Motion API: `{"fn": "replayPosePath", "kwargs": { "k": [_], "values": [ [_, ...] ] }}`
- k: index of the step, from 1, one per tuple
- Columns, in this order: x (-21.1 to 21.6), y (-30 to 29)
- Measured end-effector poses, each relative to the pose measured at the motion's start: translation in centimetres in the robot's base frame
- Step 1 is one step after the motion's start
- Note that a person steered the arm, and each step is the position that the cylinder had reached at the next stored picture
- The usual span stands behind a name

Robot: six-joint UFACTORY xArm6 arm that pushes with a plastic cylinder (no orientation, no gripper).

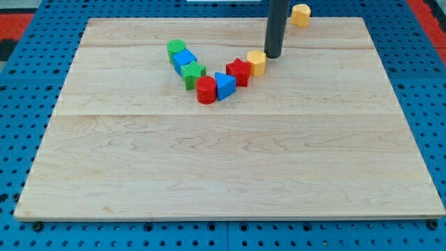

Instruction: Place your arm at the right side of the yellow heart

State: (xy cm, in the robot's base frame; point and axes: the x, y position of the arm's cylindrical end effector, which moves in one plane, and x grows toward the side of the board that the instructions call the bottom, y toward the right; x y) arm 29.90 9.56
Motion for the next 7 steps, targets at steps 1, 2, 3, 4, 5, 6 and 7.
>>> {"fn": "replayPosePath", "kwargs": {
  "k": [1, 2, 3, 4, 5, 6, 7],
  "values": [
    [0.0, 1.8],
    [-0.1, 4.2],
    [-0.9, 6.6],
    [-2.9, 9.2],
    [-4.9, 12.0],
    [-7.7, 13.6],
    [-10.7, 14.4]
  ]
}}
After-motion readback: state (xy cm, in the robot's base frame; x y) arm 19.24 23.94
